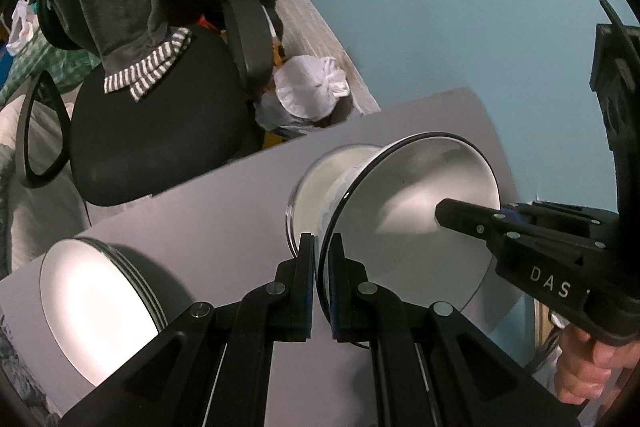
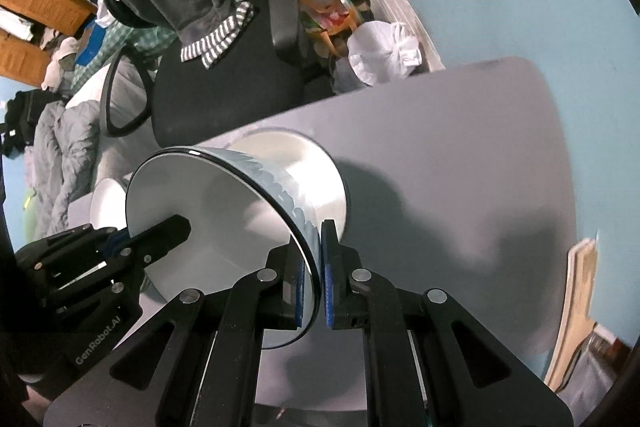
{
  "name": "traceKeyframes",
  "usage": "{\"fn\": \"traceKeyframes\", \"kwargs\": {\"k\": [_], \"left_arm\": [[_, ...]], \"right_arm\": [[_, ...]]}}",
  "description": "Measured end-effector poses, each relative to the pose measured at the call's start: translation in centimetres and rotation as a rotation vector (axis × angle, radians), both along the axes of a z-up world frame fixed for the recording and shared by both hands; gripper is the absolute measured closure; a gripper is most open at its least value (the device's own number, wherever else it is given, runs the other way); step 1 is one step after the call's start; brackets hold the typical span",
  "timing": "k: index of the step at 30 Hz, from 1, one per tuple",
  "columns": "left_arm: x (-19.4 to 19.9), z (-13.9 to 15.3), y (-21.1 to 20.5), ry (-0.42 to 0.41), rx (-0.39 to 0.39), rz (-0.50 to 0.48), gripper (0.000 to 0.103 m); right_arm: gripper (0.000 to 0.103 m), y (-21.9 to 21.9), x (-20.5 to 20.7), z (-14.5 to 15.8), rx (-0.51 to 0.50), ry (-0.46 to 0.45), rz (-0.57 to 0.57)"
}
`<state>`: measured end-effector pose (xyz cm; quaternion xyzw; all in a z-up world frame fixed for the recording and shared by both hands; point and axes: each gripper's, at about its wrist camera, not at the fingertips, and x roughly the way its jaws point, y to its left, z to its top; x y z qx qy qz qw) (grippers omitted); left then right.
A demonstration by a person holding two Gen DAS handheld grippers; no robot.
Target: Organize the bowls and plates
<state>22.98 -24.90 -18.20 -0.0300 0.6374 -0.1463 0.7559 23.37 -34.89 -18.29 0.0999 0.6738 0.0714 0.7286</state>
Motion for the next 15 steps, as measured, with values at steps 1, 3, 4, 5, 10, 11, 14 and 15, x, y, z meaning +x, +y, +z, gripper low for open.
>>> {"fn": "traceKeyframes", "kwargs": {"k": [1, 3, 4, 5, 10, 11, 14, 15], "left_arm": [[0.4, -0.2, 0.0, 0.003, 0.004, 0.004, 0.098], [1.0, -0.6, 0.0, 0.008, 0.008, 0.013, 0.098], [1.1, -0.7, 0.0, 0.011, 0.011, 0.015, 0.098], [1.3, -0.9, 0.0, 0.012, 0.016, 0.015, 0.098], [1.6, -1.6, -0.1, 0.03, 0.03, 0.016, 0.098], [1.6, -1.8, -0.2, 0.035, 0.03, 0.017, 0.098], [1.7, -2.2, -0.3, 0.048, 0.037, 0.015, 0.098], [1.7, -2.3, -0.3, 0.049, 0.04, 0.012, 0.098]], "right_arm": [[0.095, 0.0, 0.4, -0.2, -0.001, 0.003, 0.002], [0.095, 0.0, 1.0, -0.6, 0.001, 0.014, 0.001], [0.095, 0.0, 1.2, -0.7, 0.002, 0.019, 0.003], [0.095, 0.0, 1.4, -0.9, 0.004, 0.025, 0.003], [0.095, -0.1, 1.9, -1.7, 0.012, 0.053, 0.004], [0.095, -0.1, 1.9, -1.9, 0.012, 0.059, 0.005], [0.095, -0.2, 2.0, -2.2, 0.01, 0.071, 0.005], [0.095, -0.2, 2.0, -2.3, 0.012, 0.076, 0.004]]}}
